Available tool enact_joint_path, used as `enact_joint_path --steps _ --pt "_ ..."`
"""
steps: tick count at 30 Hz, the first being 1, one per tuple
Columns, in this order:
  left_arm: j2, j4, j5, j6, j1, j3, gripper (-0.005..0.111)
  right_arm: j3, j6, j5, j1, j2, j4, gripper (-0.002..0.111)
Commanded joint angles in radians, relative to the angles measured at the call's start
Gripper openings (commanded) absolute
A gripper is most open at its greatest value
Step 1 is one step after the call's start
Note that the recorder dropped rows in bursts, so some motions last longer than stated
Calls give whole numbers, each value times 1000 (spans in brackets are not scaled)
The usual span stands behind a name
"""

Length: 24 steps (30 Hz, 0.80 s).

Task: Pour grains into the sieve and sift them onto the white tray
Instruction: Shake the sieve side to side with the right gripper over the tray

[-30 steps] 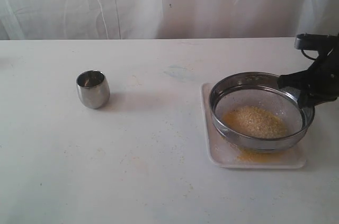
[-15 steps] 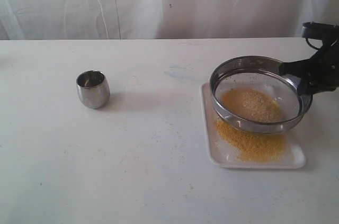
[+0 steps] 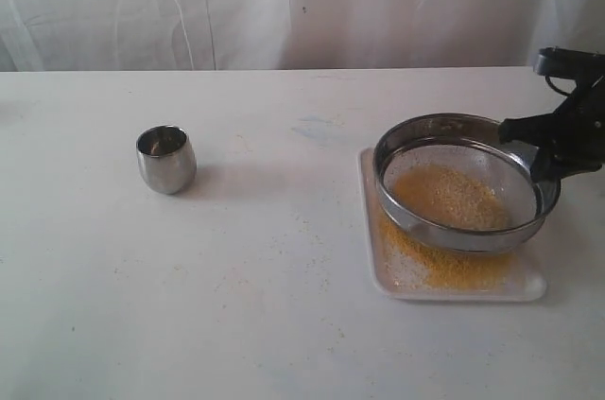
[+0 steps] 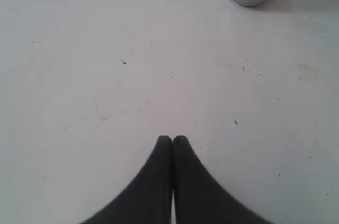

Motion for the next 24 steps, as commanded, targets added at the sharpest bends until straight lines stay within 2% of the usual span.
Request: enact_joint_path --steps 1,4,9,11,14,16,19,21,24 --pt "-4 -6 32 0 -6 5 0 -7 41 -22 -6 -14 59 0" --pt "-4 -6 32 0 -6 5 0 14 -22 46 4 -14 106 0" --pt "-4 -6 32 0 -6 5 0 16 29 -156 6 -14 109 0" --pt "-4 -6 32 0 -6 5 0 18 72 -60 6 -14 112 0" --pt "-4 -6 32 0 -6 5 0 40 -31 77 18 -14 145 0" --pt "-4 -6 32 0 -6 5 0 43 -75 14 17 -14 160 0" --pt "-4 -6 32 0 -6 5 0 31 -8 -115 5 -14 158 0" --pt "-4 -6 32 0 -6 5 0 29 49 -73 -1 -14 160 0" --pt "-4 -6 32 0 -6 5 0 43 -1 45 4 -14 158 0"
